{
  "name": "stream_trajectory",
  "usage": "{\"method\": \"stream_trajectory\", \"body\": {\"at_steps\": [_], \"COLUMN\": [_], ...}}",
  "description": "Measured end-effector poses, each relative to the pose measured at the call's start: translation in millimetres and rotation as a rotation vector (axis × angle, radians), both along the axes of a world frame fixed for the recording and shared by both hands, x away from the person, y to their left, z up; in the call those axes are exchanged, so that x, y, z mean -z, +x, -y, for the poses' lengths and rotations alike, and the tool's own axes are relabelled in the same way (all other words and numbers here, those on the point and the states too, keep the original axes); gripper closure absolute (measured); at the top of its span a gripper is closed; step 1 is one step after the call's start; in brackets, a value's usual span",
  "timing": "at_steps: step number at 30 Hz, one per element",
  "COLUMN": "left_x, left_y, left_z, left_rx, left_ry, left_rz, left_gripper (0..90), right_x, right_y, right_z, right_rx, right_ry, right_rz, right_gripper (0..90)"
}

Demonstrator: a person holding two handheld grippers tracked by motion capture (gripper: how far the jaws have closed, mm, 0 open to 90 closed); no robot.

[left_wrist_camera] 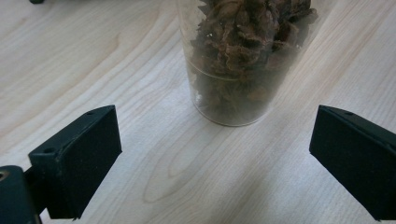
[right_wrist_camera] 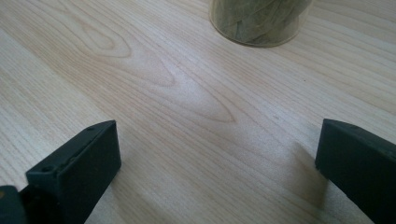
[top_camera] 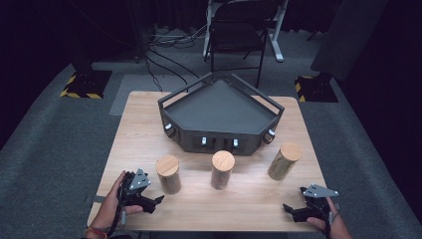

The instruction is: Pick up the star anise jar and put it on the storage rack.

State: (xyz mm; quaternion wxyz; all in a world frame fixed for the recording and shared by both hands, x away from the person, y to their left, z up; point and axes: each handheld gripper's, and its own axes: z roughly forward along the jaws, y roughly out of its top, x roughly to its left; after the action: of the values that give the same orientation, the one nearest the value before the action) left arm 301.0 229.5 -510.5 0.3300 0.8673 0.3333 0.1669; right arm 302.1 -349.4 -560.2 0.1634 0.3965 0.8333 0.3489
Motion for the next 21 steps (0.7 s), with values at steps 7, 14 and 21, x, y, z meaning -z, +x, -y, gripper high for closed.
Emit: {"method": "stream_trajectory", "body": {"at_steps": [7,14,21], "left_x": [-9.7,-16.8,-19.5], "left_y": [-2.9,-3.5,-2.4], "left_z": [4.4,9.9,14.7], "left_rx": [0.005,-0.016,-0.023], "left_ry": [-0.015,-0.028,-0.026], "left_rz": [0.017,0.027,0.033], "left_gripper": [2.2,2.3,2.3], "right_x": [0.0,0.0,0.0], "right_y": [0.0,0.1,0.1], "right_z": [0.0,0.0,0.0], "right_rx": [0.000,0.000,0.001], "right_ry": [0.000,0.000,0.000], "right_rz": [0.000,0.000,0.000], "right_gripper": [0.0,0.0,0.0]}}
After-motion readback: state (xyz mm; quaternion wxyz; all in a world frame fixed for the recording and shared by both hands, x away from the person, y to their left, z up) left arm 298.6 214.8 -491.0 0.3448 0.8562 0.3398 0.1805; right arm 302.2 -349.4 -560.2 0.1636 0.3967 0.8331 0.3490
